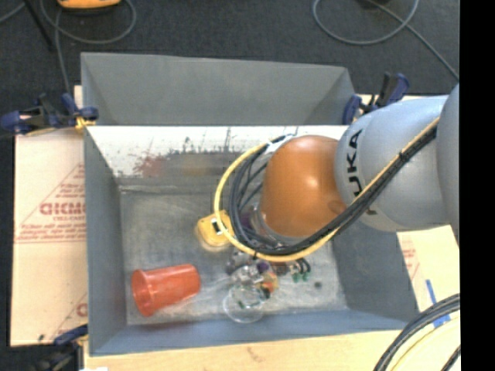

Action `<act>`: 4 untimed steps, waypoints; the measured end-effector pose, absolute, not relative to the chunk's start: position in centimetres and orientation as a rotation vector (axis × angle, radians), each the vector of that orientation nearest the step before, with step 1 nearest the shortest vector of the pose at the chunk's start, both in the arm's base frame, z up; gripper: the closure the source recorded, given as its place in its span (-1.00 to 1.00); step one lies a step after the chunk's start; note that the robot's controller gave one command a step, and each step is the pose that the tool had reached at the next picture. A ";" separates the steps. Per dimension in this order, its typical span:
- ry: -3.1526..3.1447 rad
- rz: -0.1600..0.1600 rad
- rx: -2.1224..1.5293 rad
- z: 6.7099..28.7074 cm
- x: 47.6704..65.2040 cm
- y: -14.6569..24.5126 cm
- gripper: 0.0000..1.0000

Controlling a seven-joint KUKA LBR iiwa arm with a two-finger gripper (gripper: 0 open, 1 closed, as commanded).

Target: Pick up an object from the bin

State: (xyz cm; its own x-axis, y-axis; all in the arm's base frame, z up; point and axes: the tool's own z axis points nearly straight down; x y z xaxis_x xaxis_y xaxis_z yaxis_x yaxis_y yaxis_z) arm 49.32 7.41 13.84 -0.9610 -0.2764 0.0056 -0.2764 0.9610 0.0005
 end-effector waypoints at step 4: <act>-3.085 -0.002 0.596 13.0 48.7 6.0 -1.00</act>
Offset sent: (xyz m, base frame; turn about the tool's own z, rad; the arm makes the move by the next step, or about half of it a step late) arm -0.0040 -0.0156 0.1792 -0.1691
